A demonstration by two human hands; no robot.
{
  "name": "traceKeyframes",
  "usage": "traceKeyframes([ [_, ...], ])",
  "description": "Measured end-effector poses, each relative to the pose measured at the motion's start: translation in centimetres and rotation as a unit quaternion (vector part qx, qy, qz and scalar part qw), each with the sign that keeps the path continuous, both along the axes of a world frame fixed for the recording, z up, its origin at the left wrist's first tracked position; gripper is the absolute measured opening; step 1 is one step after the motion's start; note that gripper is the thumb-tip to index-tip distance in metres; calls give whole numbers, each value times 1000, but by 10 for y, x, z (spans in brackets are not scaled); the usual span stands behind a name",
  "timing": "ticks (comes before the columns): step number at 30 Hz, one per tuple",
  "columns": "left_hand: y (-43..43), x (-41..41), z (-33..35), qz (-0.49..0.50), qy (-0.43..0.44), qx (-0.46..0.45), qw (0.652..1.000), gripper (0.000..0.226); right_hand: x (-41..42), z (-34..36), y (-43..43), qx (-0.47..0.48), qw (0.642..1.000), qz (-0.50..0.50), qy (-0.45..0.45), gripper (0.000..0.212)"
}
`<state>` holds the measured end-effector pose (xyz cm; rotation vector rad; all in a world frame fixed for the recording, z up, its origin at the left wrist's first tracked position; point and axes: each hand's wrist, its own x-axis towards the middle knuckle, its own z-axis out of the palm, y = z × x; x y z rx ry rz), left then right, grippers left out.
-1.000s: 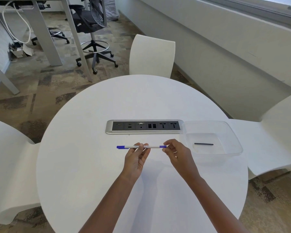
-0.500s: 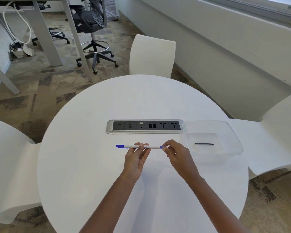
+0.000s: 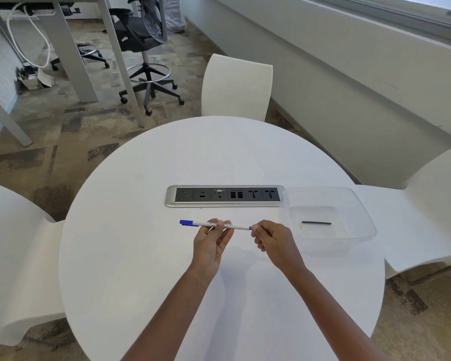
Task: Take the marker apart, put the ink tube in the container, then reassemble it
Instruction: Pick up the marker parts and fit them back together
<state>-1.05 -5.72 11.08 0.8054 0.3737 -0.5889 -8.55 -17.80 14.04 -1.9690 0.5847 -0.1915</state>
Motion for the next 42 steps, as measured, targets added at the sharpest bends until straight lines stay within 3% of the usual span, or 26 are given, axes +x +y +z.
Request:
traceKeyframes([
  [2,1,0,1,5,-2,2,1000,12,0,0,1,-9,1000,8,6,28],
  [5,2,0,3,8,-6,10,1000,13,-3,0,3,-119,992,31,-8,9],
  [8,2,-2,5,5,-10,17,1000,12,-5,1,3,-229,971,52,-36,10],
  [11,0,-4,6,7,-19,13,1000,12,-4,3,2,-263,962,51,-51,13],
  [15,-4,-5,9,0,-46,16,999,12,-2,4,1,-196,980,22,-17,17],
  [20,-3,-5,10,-22,-88,36,995,15,2,8,-6,4,998,-2,55,25],
  [22,-3,-5,10,-11,-78,33,996,14,0,8,-6,6,999,-2,39,22],
  [25,-2,-4,9,4,-58,21,998,13,-5,5,-4,-95,995,29,11,7],
  [29,-1,-4,9,0,-48,35,998,12,-9,1,-5,-285,955,76,-29,9],
  [33,-2,-5,10,-2,-50,35,998,12,-10,3,-6,-346,929,116,-57,6],
  [37,-3,-5,13,-7,-65,35,997,13,-6,2,-9,-295,948,111,-32,11],
  [42,-5,-2,18,-22,-99,35,994,14,0,7,-14,-18,996,69,53,32],
])
